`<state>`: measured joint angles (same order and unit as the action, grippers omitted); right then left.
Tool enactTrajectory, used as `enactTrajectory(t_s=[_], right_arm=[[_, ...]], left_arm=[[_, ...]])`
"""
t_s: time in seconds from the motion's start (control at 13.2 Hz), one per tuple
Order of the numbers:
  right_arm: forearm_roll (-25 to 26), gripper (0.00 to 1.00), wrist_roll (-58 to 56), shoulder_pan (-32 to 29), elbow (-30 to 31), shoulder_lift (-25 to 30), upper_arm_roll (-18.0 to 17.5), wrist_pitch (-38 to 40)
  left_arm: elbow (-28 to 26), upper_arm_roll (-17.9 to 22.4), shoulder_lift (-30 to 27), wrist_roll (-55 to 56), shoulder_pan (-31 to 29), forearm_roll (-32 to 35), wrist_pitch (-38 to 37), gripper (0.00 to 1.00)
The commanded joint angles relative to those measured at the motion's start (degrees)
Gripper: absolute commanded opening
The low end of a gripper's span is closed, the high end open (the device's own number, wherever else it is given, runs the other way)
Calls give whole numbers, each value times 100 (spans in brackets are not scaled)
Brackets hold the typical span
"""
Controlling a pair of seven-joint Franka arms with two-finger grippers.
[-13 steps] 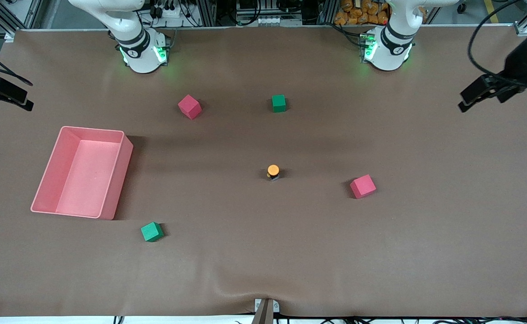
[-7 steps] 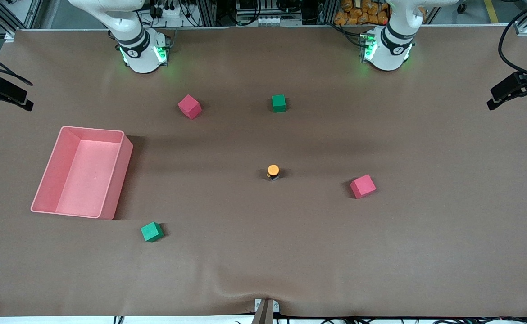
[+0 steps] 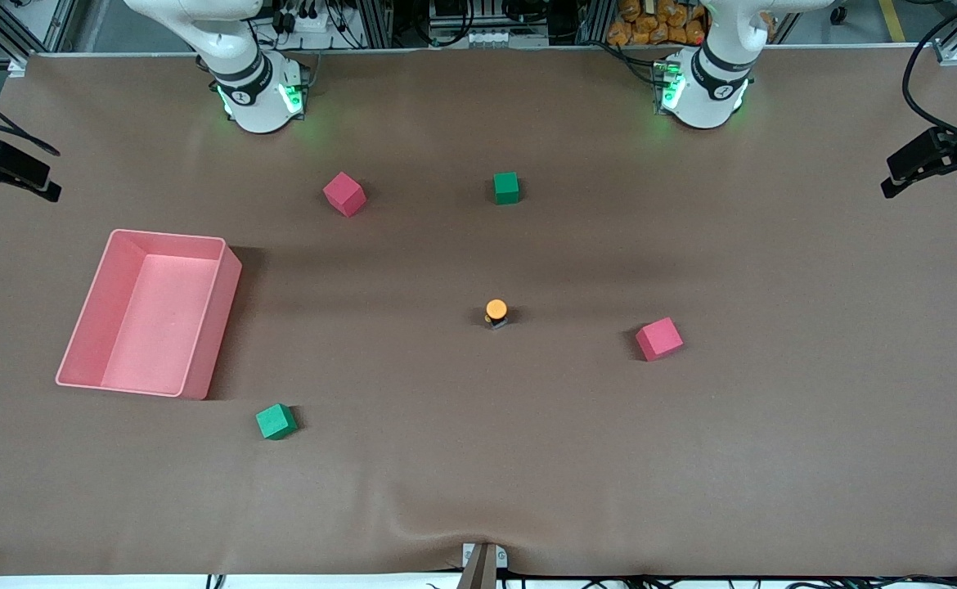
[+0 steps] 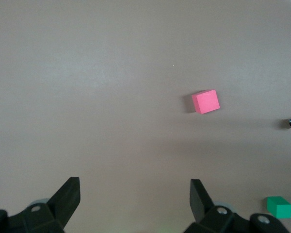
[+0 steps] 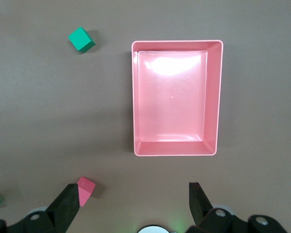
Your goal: Place and upright button with both arms
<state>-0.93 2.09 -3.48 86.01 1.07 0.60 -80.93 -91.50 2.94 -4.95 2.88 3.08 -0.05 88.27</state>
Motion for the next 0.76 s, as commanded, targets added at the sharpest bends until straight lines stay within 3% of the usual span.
enactTrajectory(t_s=[0.0,0.68], right_arm=[[-56,100,73,-21,-58,-10,-16,42],[-48,100,64,-73,-58,-10,-7,25]], left_arm=[[-8,-39,-59,-200,-9,40,-82,100],[18,-48,20,-200,-36,57,-82,100]])
